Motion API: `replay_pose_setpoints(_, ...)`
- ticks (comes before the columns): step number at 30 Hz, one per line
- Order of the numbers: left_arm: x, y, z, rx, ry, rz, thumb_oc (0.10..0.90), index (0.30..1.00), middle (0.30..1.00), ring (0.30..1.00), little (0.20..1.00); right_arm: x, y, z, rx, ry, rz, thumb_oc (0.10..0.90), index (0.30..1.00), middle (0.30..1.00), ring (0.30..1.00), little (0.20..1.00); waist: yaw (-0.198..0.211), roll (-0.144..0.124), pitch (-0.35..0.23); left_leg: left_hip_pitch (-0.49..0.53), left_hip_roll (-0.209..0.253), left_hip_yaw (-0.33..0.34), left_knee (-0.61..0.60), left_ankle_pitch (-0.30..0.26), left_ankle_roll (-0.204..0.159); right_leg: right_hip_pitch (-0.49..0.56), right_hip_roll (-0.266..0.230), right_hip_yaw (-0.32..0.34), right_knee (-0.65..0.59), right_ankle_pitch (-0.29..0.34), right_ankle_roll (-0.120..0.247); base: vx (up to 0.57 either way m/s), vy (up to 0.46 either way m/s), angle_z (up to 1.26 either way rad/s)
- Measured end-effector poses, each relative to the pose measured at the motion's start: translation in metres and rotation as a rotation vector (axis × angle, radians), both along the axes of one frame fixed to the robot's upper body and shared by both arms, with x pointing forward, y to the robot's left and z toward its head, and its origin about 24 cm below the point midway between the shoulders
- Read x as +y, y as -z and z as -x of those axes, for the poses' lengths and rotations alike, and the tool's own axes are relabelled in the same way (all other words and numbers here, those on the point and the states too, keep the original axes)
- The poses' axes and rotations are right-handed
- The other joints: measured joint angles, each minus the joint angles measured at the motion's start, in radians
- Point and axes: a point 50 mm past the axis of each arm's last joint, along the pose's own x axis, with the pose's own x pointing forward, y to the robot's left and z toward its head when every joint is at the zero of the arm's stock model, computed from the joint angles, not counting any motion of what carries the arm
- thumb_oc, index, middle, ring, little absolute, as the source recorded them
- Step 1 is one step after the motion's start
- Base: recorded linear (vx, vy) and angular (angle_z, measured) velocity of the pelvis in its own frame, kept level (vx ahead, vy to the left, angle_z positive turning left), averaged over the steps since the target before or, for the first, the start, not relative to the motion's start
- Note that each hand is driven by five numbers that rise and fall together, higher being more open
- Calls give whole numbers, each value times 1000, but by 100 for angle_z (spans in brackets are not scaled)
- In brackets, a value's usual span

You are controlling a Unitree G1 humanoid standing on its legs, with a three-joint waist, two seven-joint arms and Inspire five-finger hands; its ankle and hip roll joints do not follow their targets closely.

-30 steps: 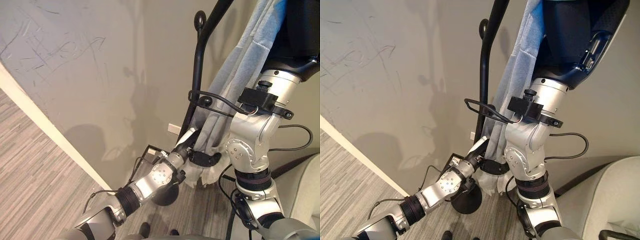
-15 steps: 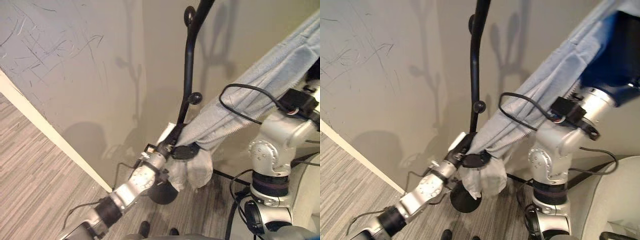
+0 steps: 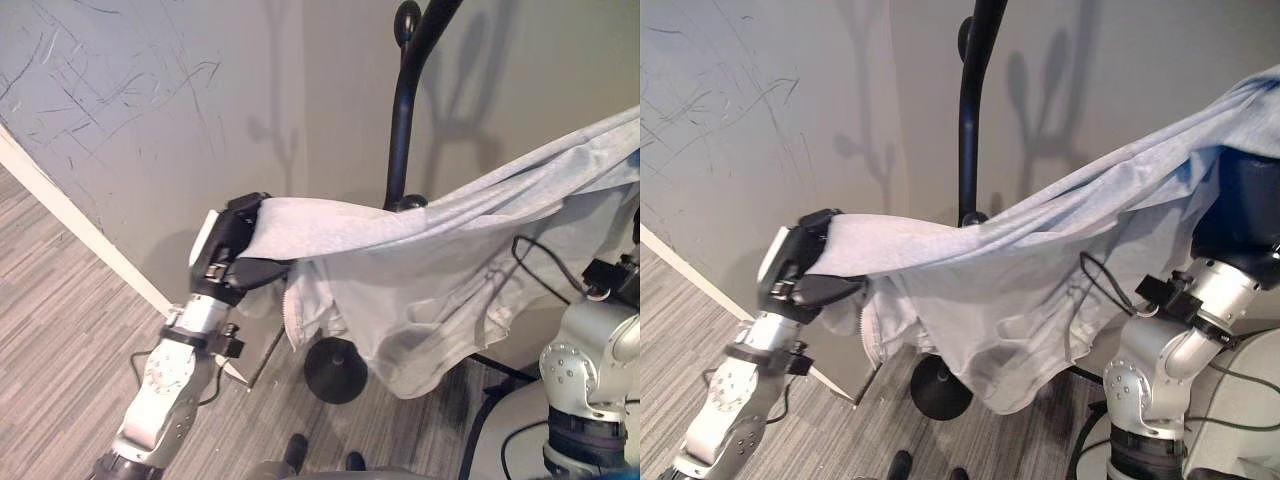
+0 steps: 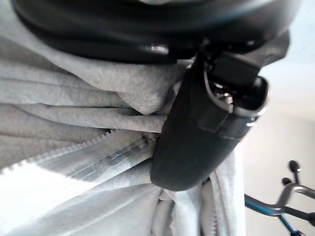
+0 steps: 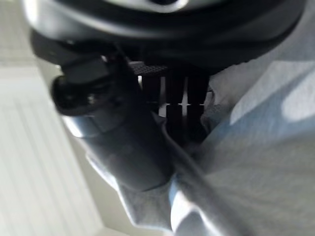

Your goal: Hang the clothes on the sofa on the clothes rack.

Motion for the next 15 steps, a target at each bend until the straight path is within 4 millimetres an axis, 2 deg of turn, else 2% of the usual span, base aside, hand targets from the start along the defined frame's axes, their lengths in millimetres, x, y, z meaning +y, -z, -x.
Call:
replay_pose_setpoints(4,19,-12,4,-72,-103,29,400,300,300,300,300,-2,5,3,34,-6,51,400,300,300,300,300,-2,-1,2,-1,1,0,0,-1,-1,0,1,0,0,0,-1,0,0,0)
replay_pose_setpoints(8,25,-32,2,-183,-171,35,400,300,300,300,300,-1,4,2,35,-20,76,400,300,300,300,300,4,-4,3,1,1,-2,0,0,-1,4,1,-3,0,0,-1,2,-2,1)
replay_pose_setpoints(11,26,-53,-4,-298,-251,13,400,300,300,300,300,-1,2,0,28,-18,76,400,300,300,300,300,14,-8,5,3,1,-3,0,0,-1,7,1,-4,0,0,-1,3,-1,1)
replay_pose_setpoints(12,27,-75,-7,-427,-319,9,400,300,300,300,300,0,-4,-1,3,-12,77,400,300,300,300,300,17,-11,6,4,1,-3,0,0,-1,8,1,-4,0,0,-1,0,0,0)
replay_pose_setpoints(15,26,-99,-7,-573,-380,20,400,300,300,300,300,2,-14,-5,-28,19,98,400,300,300,300,300,18,-15,8,15,0,-3,0,2,1,17,0,-3,0,0,-1,0,0,0)
